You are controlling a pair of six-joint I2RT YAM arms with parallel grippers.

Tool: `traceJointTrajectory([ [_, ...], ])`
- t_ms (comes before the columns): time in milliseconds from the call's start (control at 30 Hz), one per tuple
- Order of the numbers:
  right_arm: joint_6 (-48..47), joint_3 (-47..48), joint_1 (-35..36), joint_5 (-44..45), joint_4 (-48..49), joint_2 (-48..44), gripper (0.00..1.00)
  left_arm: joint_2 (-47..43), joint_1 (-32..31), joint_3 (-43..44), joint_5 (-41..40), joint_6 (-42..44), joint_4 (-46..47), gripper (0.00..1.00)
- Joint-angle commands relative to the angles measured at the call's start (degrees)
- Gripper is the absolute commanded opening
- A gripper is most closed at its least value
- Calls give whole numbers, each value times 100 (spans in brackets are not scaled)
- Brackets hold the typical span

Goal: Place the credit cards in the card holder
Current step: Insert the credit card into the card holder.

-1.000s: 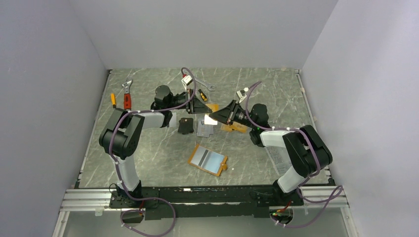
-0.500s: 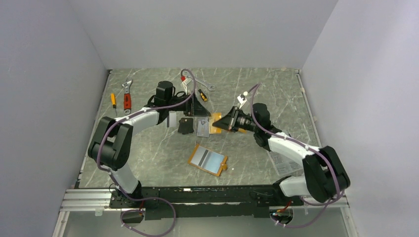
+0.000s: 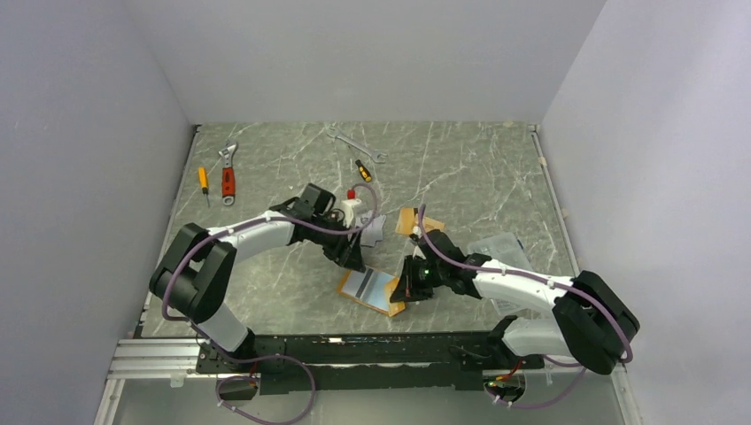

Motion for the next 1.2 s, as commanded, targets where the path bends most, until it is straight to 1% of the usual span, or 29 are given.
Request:
traceJointTrajectory([
  [0,118,-246,41,437,-438,-338,0,-209,-473,159,-410,1027,-394,64],
  [100,168,-402,32,527,-431,-467,0,-125,-632,72,-560,1042,-417,62],
  [200,159,-500,31,538,-319,-491,0,16,-654,103,-762,1055,-571,58],
  [433,85,-578,26,378,-38,-670,0,-49,-654,17,-951,1085,-574,56],
  [733,90,-817,16,177,-25,-1352,0,15,-642,103,-1264,1018,-634,48],
  [800,127,-898,13,113,49,-1446,0,-56,-645,87,-1204,1020,-579,48],
  [900,162,-957,18,-19,201,-1432,0,3,-648,146,-1136,1031,-677,47],
  [1167,111,-987,11,-94,217,-1275,0,54,-645,175,-1152,1056,-691,46],
])
